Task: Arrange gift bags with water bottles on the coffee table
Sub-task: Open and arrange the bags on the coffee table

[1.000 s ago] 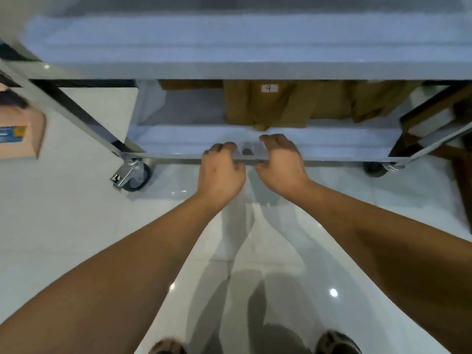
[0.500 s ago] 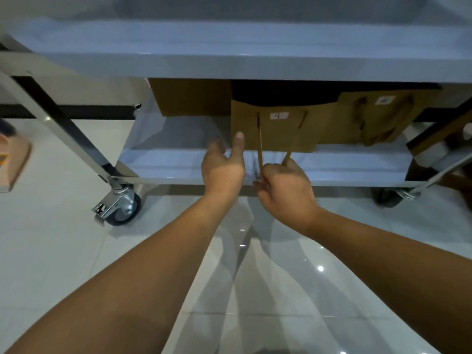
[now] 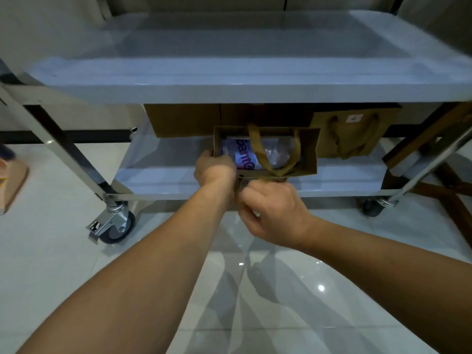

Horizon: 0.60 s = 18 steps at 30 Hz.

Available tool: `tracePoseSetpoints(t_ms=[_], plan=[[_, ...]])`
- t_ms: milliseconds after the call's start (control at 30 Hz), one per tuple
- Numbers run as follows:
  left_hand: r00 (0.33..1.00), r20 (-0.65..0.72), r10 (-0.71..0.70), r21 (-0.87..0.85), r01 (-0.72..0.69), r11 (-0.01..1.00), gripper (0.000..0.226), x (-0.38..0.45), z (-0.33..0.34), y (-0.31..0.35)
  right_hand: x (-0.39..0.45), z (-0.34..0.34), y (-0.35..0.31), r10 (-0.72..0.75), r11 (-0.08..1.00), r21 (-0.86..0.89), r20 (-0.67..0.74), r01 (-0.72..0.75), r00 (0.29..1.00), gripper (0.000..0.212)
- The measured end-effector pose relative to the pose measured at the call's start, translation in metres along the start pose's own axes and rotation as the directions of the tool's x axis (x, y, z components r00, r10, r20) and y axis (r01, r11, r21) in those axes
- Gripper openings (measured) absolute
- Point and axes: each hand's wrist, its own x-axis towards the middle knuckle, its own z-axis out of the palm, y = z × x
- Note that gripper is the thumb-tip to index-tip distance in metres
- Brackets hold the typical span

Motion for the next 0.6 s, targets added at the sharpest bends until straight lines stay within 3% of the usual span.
tracePoseSetpoints(t_ms=[67,167,200,300,400,500,600], plan=[[1.000,0.016,-0.019,-0.007,0.019,1.000,0.022,0.006,-0.004,-0.005,0.012,-0.010,0.007,0.250,0.966,-0.063,-0.034,-0.251,0.968,0.010],[0.998,0.054,-0.014,-0.016,0.015,1.000,0.021,0.004,-0.006,-0.005,0.028,-0.019,0.020,0.641,0.753,-0.282,0.113,-0.594,0.759,0.036],[0.998,0.057,-0.011,-0.008,0.012,1.000,0.020,0.002,-0.006,-0.006,0.030,-0.020,0.023,0.711,0.692,-0.311,0.135,-0.652,0.690,0.043],[1.000,0.029,-0.003,0.003,0.003,1.000,0.024,0.002,-0.007,-0.010,0.032,-0.015,0.031,0.787,0.612,-0.330,0.167,-0.719,0.594,0.049],[1.000,0.022,-0.007,-0.010,0.007,1.000,0.029,-0.001,-0.009,-0.011,0.033,-0.010,0.035,0.844,0.535,-0.349,0.258,-0.770,0.470,0.030],[1.000,0.008,0.008,0.018,-0.008,1.000,0.028,-0.006,-0.008,-0.014,0.027,-0.009,0.028,0.818,0.569,-0.286,0.295,-0.771,0.494,0.015],[1.000,-0.018,0.024,0.017,-0.024,1.000,0.028,-0.007,-0.008,-0.017,0.018,-0.010,0.015,0.730,0.684,-0.208,0.214,-0.700,0.649,0.015]])
